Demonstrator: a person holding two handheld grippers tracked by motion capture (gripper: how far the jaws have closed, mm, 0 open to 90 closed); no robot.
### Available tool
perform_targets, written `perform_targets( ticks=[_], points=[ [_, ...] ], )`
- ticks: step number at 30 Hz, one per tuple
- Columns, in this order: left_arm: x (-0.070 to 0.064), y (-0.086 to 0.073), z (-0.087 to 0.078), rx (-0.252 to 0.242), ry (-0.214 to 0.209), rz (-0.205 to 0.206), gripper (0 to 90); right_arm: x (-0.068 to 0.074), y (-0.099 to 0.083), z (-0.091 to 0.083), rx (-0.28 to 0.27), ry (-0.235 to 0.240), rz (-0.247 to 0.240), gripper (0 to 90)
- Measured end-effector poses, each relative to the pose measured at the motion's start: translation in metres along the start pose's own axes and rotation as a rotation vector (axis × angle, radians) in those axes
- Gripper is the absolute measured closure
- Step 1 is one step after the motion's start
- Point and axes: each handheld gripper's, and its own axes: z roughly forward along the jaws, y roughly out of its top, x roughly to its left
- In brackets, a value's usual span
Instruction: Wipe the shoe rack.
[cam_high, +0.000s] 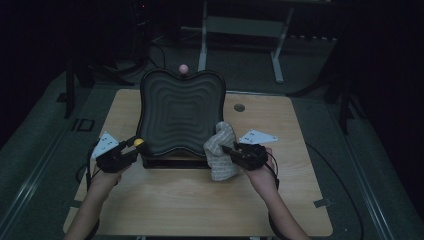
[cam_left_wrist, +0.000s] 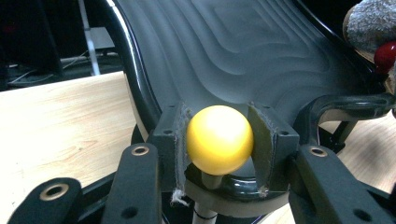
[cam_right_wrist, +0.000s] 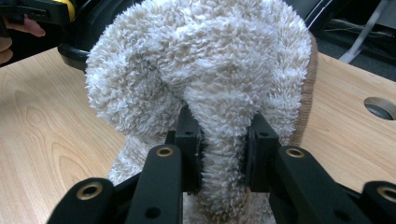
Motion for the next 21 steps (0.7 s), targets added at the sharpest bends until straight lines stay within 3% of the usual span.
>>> perform_targets(
  ticks=[11, 16, 21],
  points=[
    [0.003, 0.001, 0.002, 0.0, 0.005, -0.007, 58.2, -0.004, -0.001, -0.003, -0.01, 0.019, 0.026, 73.4],
    [0.004, 0.002, 0.001, 0.005, -0.001, -0.019, 57.3, -0.007, 0.0, -0.018, -0.041, 0.005, 0.024, 73.5],
    [0.002, 0.003, -0.007, -0.018, -0.014, -0.023, 42.2, -0.02, 0.005, -0.041, -0.075, -0.035, 0.025, 73.4]
  ],
)
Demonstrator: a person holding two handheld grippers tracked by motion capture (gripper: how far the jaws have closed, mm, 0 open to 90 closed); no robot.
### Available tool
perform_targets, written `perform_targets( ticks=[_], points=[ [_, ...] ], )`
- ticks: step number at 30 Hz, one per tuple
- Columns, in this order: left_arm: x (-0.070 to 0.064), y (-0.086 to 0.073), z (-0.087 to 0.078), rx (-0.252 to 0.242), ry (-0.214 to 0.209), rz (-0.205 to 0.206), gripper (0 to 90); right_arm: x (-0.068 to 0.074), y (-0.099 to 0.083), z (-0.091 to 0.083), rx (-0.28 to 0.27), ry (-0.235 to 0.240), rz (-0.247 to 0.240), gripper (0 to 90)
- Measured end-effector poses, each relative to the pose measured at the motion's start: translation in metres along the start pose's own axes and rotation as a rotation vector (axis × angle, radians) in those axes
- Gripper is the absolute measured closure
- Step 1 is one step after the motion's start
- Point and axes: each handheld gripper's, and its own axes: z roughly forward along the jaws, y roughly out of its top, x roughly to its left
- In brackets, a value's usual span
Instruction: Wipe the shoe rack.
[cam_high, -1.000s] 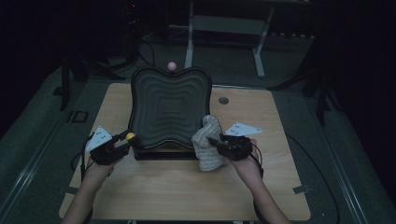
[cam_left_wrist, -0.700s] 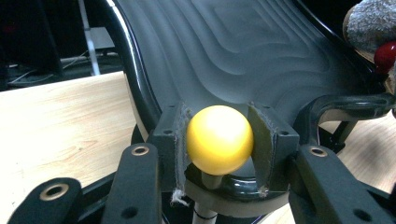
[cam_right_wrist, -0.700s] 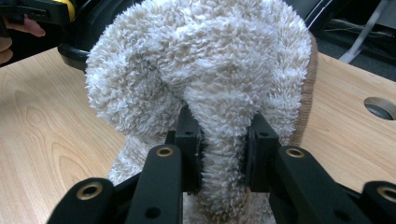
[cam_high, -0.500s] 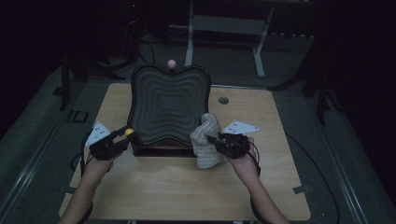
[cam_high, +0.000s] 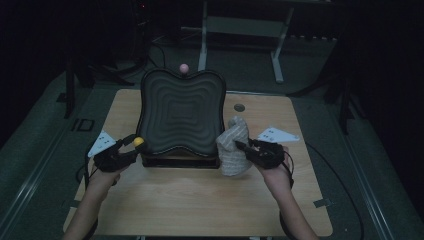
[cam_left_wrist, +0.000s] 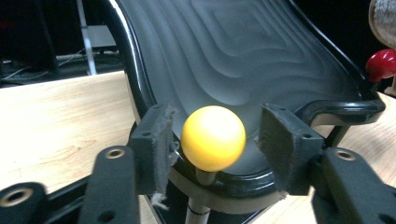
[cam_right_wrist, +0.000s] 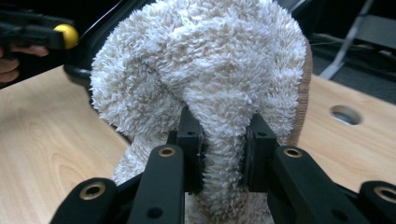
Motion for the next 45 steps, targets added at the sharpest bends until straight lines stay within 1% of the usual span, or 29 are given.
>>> perform_targets(
  ticks=[1, 4, 5, 6, 7, 8, 9, 10, 11, 12, 13, 14, 15, 16, 17, 18, 20, 23, 26, 30, 31, 32, 33, 35, 41, 42, 45],
  points=[
    [-0.001, 0.001, -0.002, -0.002, 0.003, 0.003, 39.7, -0.004, 0.001, -0.004, -0.005, -0.008, 0.003, 73.4],
    [-0.007, 0.003, -0.007, -0.004, -0.02, 0.021, 35.1, -0.014, 0.004, -0.011, -0.005, -0.039, 0.005, 73.3],
    [-0.01, 0.004, -0.008, -0.001, -0.033, 0.036, 32.6, -0.018, 0.004, -0.013, -0.006, -0.048, 0.006, 73.3],
    [-0.012, 0.004, -0.009, 0.0, -0.035, 0.054, 26.7, -0.021, 0.005, -0.015, -0.006, -0.058, 0.011, 73.3],
    [-0.015, 0.004, -0.011, 0.002, -0.028, 0.069, 25.5, -0.024, 0.005, -0.016, -0.003, -0.066, 0.013, 73.2],
    [-0.016, 0.004, -0.013, -0.004, -0.037, 0.065, 25.2, -0.028, 0.005, -0.017, -0.002, -0.077, 0.015, 73.2],
    [-0.017, 0.004, -0.015, -0.009, -0.056, 0.052, 23.7, -0.031, 0.004, -0.018, -0.001, -0.085, 0.018, 73.2],
    [-0.019, 0.004, -0.017, -0.014, -0.062, 0.048, 23.4, -0.034, 0.003, -0.019, 0.0, -0.094, 0.022, 73.2],
    [-0.021, 0.003, -0.02, -0.022, -0.065, 0.05, 22.5, -0.037, 0.002, -0.019, 0.002, -0.103, 0.024, 73.1],
    [-0.021, 0.003, -0.02, -0.022, -0.065, 0.05, 19.1, -0.037, 0.002, -0.019, 0.002, -0.103, 0.024, 73.1],
    [-0.024, 0.003, -0.022, -0.023, -0.069, 0.055, 19.1, -0.04, 0.001, -0.018, 0.008, -0.112, 0.029, 73.1],
    [-0.026, 0.003, -0.025, -0.02, -0.073, 0.062, 17.9, -0.047, -0.002, -0.017, 0.016, -0.128, 0.04, 73.1],
    [-0.032, 0.001, -0.029, -0.023, -0.084, 0.068, 16.9, -0.05, -0.004, -0.016, 0.021, -0.134, 0.045, 73.0],
    [-0.036, 0.0, -0.031, -0.017, -0.092, 0.076, 16.6, -0.053, -0.006, -0.015, 0.023, -0.143, 0.051, 73.0],
    [-0.036, 0.0, -0.031, -0.017, -0.092, 0.076, 16.1, -0.053, -0.006, -0.015, 0.023, -0.143, 0.051, 73.0],
    [-0.042, -0.004, -0.035, -0.024, -0.106, 0.08, 14.7, -0.059, -0.009, -0.012, 0.032, -0.156, 0.059, 72.9],
    [-0.049, -0.008, -0.036, -0.016, -0.124, 0.084, 13.7, -0.065, -0.012, -0.009, 0.042, -0.172, 0.067, 72.9],
    [-0.058, -0.018, -0.032, 0.023, -0.149, 0.099, 10.4, -0.075, -0.016, -0.003, 0.059, -0.193, 0.085, 72.7],
    [-0.065, -0.028, -0.027, 0.054, -0.167, 0.097, 8.8, -0.083, -0.021, 0.003, 0.072, -0.209, 0.102, 72.6],
    [-0.07, -0.04, -0.019, 0.075, -0.171, 0.088, 8.2, -0.096, -0.031, 0.017, 0.109, -0.23, 0.133, 72.5],
    [-0.07, -0.04, -0.019, 0.075, -0.171, 0.088, 8.2, -0.096, -0.031, 0.017, 0.109, -0.23, 0.133, 72.5],
    [-0.071, -0.044, -0.016, 0.078, -0.176, 0.081, 8.2, -0.101, -0.036, 0.024, 0.125, -0.23, 0.144, 72.4],
    [-0.071, -0.044, -0.016, 0.078, -0.176, 0.081, 8.2, -0.103, -0.038, 0.026, 0.132, -0.231, 0.149, 72.5],
    [-0.073, -0.05, -0.011, 0.094, -0.174, 0.092, 8.2, -0.107, -0.041, 0.033, 0.148, -0.236, 0.156, 72.4],
    [-0.078, -0.06, -0.003, 0.088, -0.144, 0.117, 8.2, -0.119, -0.053, 0.058, 0.2, -0.247, 0.195, 72.0],
    [-0.078, -0.061, -0.002, 0.089, -0.144, 0.122, 8.2, -0.12, -0.055, 0.063, 0.205, -0.248, 0.201, 72.1],
    [-0.078, -0.064, -0.001, 0.088, -0.136, 0.12, 8.3, -0.122, -0.058, 0.074, 0.218, -0.247, 0.205, 71.8]
  ],
)
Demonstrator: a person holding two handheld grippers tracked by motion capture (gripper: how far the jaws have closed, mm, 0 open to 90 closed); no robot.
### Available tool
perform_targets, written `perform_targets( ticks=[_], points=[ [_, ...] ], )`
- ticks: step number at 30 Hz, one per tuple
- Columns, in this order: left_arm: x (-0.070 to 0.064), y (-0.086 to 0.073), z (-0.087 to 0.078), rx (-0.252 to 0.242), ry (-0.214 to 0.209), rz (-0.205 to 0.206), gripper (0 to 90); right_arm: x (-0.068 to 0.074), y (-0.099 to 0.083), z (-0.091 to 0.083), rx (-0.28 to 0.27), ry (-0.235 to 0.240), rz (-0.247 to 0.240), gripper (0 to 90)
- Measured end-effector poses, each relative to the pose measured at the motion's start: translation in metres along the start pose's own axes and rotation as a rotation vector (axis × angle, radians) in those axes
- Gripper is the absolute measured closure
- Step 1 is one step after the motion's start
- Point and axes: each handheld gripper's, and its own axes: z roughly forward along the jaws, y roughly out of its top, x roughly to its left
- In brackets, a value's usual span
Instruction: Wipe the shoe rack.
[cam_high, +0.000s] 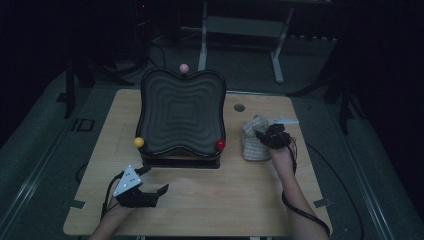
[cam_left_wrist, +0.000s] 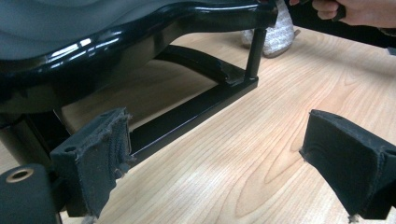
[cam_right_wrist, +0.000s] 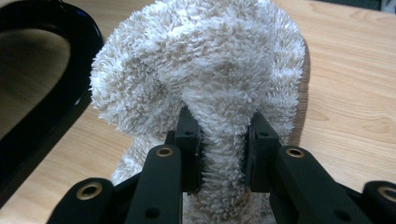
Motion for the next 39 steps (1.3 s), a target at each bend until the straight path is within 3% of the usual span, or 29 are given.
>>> perform_targets(
  ticks=[10, 14, 15, 17, 20, 23, 25, 27, 29, 34, 36, 37, 39],
  points=[
    [0.002, -0.005, 0.0, 0.001, 0.007, -0.014, 8.2, 0.002, 0.002, 0.041, 0.068, -0.016, 0.014, 69.6],
    [0.003, -0.006, 0.0, 0.0, 0.009, -0.024, 8.2, 0.003, 0.002, 0.049, 0.071, -0.01, 0.022, 54.8],
    [0.003, -0.006, 0.0, 0.0, 0.009, -0.024, 8.3, 0.003, 0.002, 0.049, 0.071, -0.01, 0.022, 54.8],
    [0.004, -0.006, -0.001, -0.002, 0.009, -0.03, 8.3, 0.003, 0.004, 0.046, 0.054, -0.008, 0.041, 37.0],
    [0.004, -0.007, -0.001, -0.001, 0.011, -0.027, 8.3, 0.004, 0.005, 0.042, 0.029, -0.013, 0.036, 31.3],
    [0.004, -0.008, -0.003, -0.006, 0.013, -0.041, 8.3, 0.006, 0.004, 0.03, -0.023, -0.002, 0.03, 19.6],
    [0.005, -0.008, -0.004, -0.009, 0.016, -0.045, 8.3, 0.007, 0.002, 0.023, -0.079, 0.049, 0.031, 14.1],
    [0.006, -0.009, -0.005, -0.006, 0.023, -0.049, 8.2, 0.007, 0.0, 0.017, -0.106, 0.077, -0.007, 12.5],
    [0.007, -0.009, -0.006, -0.002, 0.025, -0.05, 8.2, 0.008, -0.003, 0.01, -0.12, 0.055, -0.029, 12.5],
    [0.008, -0.012, -0.009, 0.0, 0.031, -0.059, 8.3, 0.011, -0.016, -0.007, -0.133, 0.108, -0.01, 13.9],
    [0.009, -0.012, -0.01, 0.001, 0.032, -0.062, 8.3, 0.013, -0.018, -0.009, -0.137, 0.108, -0.018, 13.9],
    [0.009, -0.012, -0.011, 0.002, 0.034, -0.066, 8.3, 0.016, -0.026, -0.016, -0.134, 0.082, -0.067, 13.9],
    [0.011, -0.012, -0.013, -0.003, 0.04, -0.075, 8.3, 0.018, -0.032, -0.023, -0.13, 0.102, -0.06, 13.9]
  ],
)
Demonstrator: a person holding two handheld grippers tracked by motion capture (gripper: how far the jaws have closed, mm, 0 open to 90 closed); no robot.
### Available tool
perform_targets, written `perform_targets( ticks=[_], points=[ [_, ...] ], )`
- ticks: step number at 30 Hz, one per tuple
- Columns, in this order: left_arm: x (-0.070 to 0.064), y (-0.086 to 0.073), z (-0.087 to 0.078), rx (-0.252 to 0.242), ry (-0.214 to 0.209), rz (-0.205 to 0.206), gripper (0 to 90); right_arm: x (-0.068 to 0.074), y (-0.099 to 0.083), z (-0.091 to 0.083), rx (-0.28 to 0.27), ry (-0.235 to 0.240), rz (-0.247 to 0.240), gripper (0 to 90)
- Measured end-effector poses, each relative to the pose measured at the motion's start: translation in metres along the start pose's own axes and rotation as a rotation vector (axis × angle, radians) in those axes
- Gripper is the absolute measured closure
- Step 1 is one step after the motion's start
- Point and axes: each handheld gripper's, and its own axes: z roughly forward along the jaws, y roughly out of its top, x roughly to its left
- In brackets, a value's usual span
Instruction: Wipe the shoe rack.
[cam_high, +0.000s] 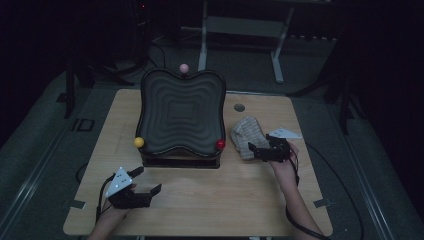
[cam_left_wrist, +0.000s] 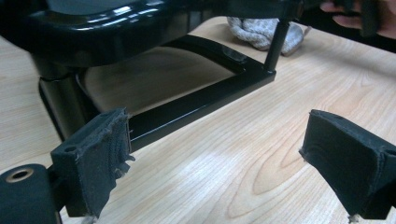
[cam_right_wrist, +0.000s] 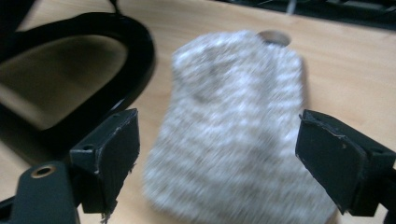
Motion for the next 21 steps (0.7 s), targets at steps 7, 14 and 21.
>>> perform_targets(
  ticks=[7, 14, 21],
  points=[
    [0.005, -0.002, -0.007, -0.002, 0.029, -0.016, 8.3, 0.01, -0.021, -0.032, -0.036, 0.019, 0.009, 13.9],
    [0.009, -0.003, -0.012, -0.005, 0.044, -0.028, 8.3, 0.012, -0.032, -0.055, -0.054, 0.006, -0.002, 14.0],
    [0.012, -0.005, -0.022, -0.008, 0.084, -0.031, 8.3, 0.014, -0.048, -0.08, -0.088, -0.006, 0.019, 14.0]
  ],
)
